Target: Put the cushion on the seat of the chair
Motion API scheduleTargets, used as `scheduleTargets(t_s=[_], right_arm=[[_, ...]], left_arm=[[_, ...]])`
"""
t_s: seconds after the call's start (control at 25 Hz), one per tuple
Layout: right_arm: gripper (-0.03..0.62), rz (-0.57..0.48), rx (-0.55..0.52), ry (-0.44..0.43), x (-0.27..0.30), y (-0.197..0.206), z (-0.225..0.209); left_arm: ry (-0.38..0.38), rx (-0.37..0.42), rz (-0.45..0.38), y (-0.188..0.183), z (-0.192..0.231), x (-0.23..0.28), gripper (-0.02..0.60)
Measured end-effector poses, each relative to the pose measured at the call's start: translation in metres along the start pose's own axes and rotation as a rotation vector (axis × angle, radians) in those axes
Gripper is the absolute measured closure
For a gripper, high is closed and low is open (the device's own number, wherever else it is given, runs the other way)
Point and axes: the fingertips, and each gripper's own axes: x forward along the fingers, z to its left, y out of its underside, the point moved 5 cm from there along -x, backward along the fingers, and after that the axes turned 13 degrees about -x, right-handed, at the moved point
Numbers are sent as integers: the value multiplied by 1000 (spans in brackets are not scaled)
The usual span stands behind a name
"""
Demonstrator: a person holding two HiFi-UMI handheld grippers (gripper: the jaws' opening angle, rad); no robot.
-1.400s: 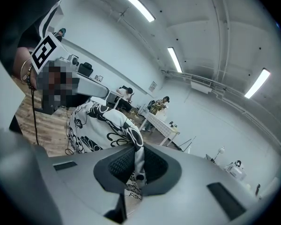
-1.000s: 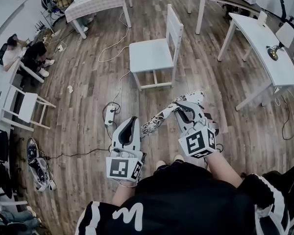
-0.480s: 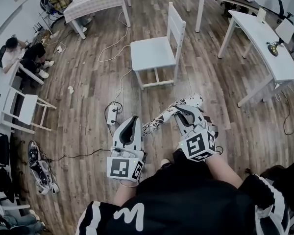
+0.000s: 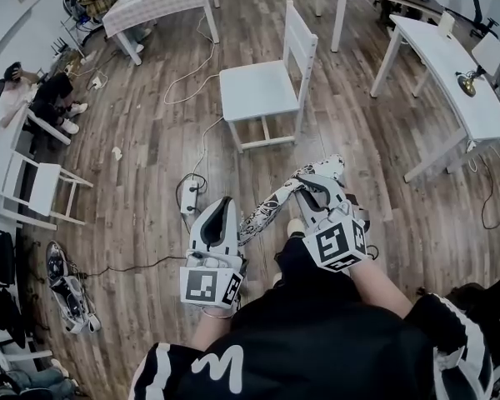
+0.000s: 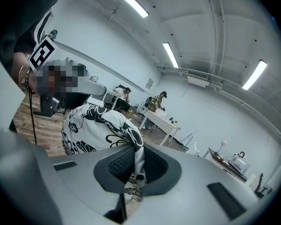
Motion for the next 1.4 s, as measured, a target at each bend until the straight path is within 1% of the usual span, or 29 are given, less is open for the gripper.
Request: scheduleTargets(t_s=[0.32, 0.84, 1.04, 1.4], right_arm=[[566, -11, 6, -21, 47, 16, -35], [566, -51, -8, -58, 128, 41, -115], [566, -71, 10, -80, 152, 56, -142], [566, -95, 8, -114, 178, 78, -168]], left_arm=[[-11, 11, -6, -3, 18, 55, 568], [-60, 9, -19, -17, 50, 160, 568], [-72, 12, -34, -19, 54, 198, 568], [-115, 6, -37, -10, 58, 234, 568]])
